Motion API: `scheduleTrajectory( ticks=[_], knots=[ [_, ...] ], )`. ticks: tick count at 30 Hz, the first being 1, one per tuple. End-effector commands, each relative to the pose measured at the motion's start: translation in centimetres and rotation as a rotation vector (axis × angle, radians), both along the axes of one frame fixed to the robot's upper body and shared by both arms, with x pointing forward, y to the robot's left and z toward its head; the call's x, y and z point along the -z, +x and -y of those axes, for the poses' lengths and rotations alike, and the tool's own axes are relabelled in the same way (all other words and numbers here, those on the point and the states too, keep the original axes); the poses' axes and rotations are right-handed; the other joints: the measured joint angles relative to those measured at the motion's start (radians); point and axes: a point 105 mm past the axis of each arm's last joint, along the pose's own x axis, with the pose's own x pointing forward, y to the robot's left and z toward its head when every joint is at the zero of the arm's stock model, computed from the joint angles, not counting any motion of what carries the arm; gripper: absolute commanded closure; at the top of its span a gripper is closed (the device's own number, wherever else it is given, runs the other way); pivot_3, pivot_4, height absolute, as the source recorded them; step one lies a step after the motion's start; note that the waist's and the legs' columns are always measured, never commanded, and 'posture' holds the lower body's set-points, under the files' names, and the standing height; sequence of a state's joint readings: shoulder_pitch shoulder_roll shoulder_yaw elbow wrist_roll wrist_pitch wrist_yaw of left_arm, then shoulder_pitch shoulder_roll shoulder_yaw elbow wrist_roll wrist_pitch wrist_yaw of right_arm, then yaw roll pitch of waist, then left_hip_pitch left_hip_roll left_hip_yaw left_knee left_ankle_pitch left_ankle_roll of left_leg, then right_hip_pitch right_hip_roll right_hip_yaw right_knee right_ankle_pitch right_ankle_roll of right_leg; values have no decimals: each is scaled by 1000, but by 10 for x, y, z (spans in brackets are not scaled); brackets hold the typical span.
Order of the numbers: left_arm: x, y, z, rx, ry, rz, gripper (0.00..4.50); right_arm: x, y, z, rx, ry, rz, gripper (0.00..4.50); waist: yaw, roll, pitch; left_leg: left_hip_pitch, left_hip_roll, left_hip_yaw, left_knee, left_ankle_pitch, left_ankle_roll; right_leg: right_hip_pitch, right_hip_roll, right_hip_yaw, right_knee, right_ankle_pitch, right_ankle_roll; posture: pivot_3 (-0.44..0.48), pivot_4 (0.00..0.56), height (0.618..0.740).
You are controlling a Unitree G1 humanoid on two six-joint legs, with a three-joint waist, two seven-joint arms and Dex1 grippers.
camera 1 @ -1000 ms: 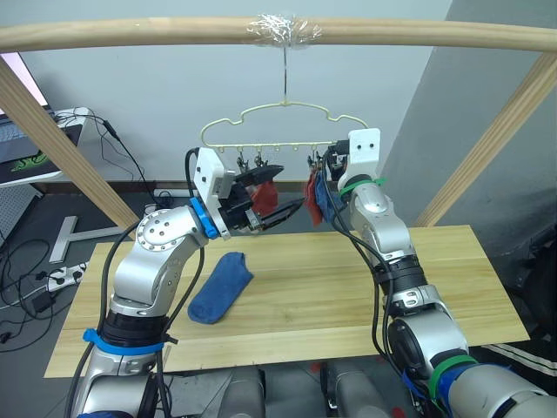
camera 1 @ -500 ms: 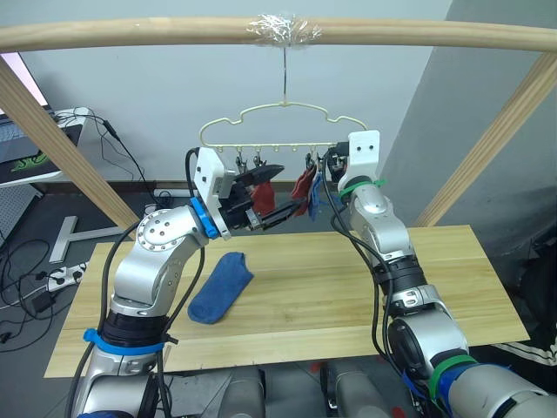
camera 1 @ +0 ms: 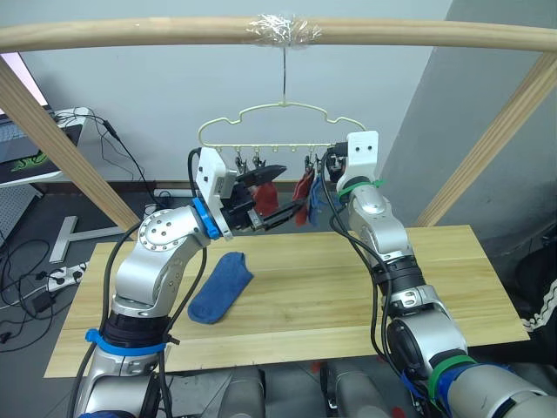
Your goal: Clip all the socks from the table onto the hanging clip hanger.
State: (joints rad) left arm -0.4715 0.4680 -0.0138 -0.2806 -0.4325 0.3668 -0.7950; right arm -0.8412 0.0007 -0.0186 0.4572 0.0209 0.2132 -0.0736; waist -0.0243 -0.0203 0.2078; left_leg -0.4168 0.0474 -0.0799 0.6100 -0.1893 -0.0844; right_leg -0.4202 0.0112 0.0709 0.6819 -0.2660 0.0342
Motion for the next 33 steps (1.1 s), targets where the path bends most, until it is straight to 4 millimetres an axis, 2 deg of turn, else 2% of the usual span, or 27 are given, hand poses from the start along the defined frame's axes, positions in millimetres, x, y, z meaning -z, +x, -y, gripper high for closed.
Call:
scheduleTrajectory(
  ticks=[1,9,12,16,18,24,26,28,31,33],
  knots=[
    [-12,-7,3,22,-16,49,792,-18,-4,1,12,14,60,1981,0,0,0,0,0,0,0,0,0,0,0,0,0,0,0,143,166,740],
    [-12,-6,4,25,-14,49,792,-15,-5,1,15,20,51,1981,0,0,0,0,0,0,0,0,0,0,0,0,0,0,0,140,167,740],
    [-12,-6,4,26,-15,50,792,-15,-5,1,13,23,51,2621,0,0,0,0,0,0,0,0,0,0,0,0,0,0,0,140,167,740],
    [-12,-6,4,25,-15,50,792,-15,-4,1,11,21,53,4007,0,0,0,0,0,0,0,0,0,0,0,0,0,0,0,144,168,740],
    [-12,-6,4,25,-16,49,792,-16,-4,2,10,21,54,4471,0,0,0,0,0,0,0,0,0,0,0,0,0,0,0,144,168,740],
    [-7,-9,5,24,-8,31,792,-18,-4,5,-34,52,29,4471,0,0,0,0,0,0,0,0,0,0,0,0,0,0,0,146,172,740],
    [6,-9,4,19,18,-20,792,-15,-5,3,-81,76,-24,4471,0,0,0,0,0,0,0,0,0,0,0,0,0,0,0,144,177,740],
    [31,-3,-6,-57,47,-111,792,-12,-9,4,-119,121,-78,4471,0,0,0,0,0,0,0,0,0,0,0,0,0,0,0,138,182,740],
    [90,11,-44,-295,108,-306,792,-8,-16,7,-149,200,-159,4471,-2,1,1,1,0,0,-1,0,0,0,0,0,0,0,0,127,190,740],
    [106,13,-57,-362,134,-338,792,-7,-19,8,-159,204,-181,4471,-2,1,1,1,1,0,-1,0,0,0,1,0,0,0,0,127,190,740]
  ],
)
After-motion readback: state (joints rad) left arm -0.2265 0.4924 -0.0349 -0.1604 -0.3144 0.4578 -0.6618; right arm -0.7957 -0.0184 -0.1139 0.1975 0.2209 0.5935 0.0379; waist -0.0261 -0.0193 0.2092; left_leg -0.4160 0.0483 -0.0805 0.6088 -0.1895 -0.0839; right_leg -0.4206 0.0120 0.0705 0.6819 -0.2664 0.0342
